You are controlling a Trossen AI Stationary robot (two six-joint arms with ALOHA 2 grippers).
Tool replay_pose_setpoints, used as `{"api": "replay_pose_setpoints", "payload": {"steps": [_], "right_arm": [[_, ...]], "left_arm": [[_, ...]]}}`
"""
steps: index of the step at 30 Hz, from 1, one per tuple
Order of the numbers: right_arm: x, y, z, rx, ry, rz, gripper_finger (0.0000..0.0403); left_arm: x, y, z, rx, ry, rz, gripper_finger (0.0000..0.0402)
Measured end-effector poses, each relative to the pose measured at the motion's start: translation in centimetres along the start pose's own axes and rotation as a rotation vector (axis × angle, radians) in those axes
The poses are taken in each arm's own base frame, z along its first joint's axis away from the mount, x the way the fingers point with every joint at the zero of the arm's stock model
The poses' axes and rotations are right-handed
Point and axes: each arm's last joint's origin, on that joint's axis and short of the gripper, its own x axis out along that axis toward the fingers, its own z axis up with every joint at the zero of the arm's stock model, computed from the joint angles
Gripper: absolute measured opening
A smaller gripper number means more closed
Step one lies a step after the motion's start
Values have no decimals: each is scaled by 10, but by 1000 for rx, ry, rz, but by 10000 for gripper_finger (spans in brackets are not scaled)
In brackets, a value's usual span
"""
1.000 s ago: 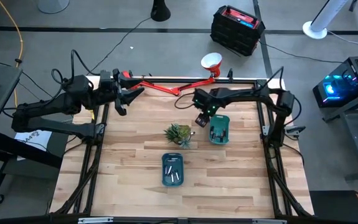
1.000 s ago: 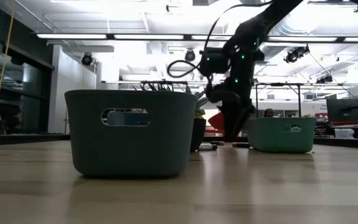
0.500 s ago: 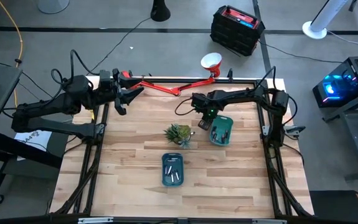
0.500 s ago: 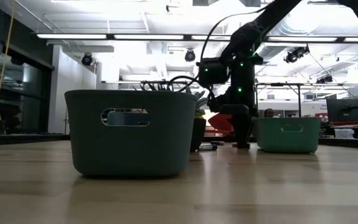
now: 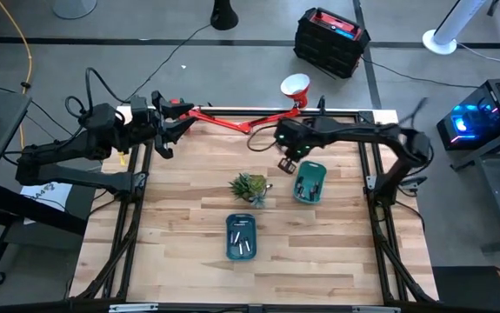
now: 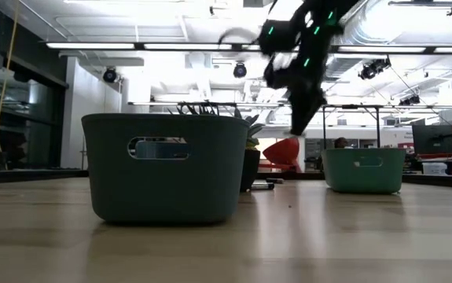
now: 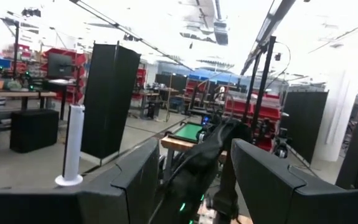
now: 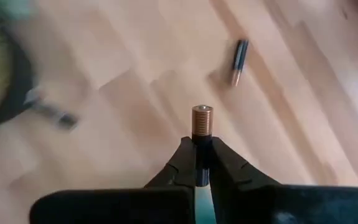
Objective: Sort batteries
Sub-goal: Put the black battery into the green bin
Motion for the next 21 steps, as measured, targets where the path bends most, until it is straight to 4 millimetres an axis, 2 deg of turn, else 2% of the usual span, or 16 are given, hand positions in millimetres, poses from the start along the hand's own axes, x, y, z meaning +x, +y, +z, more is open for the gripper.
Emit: {"api": "replay_pose_setpoints", "payload": {"steps": [2, 4, 7, 10, 14, 18, 21], "right_arm": [[-18, 3, -11, 22, 44, 51, 4], [-25, 8, -25, 53, 161, 105, 4], [-24, 22, -42, 83, 248, 152, 10], [-17, 35, -53, 46, 209, 97, 31], [-6, 37, -58, 50, 194, 53, 88], [-11, 34, -62, 19, 241, 17, 156], [-20, 32, -56, -25, 226, 5, 195]], "left_arm": [[0, 0, 0, -13, 0, -8, 192], [0, 0, 0, -13, 1, -11, 192], [0, 0, 0, -6, 1, -11, 192], [0, 0, 0, -6, 0, -10, 192], [0, 1, 0, -18, -1, -8, 192], [-4, 1, 3, -24, -14, -10, 192], [-7, 1, 6, -29, -24, -11, 192]]}}
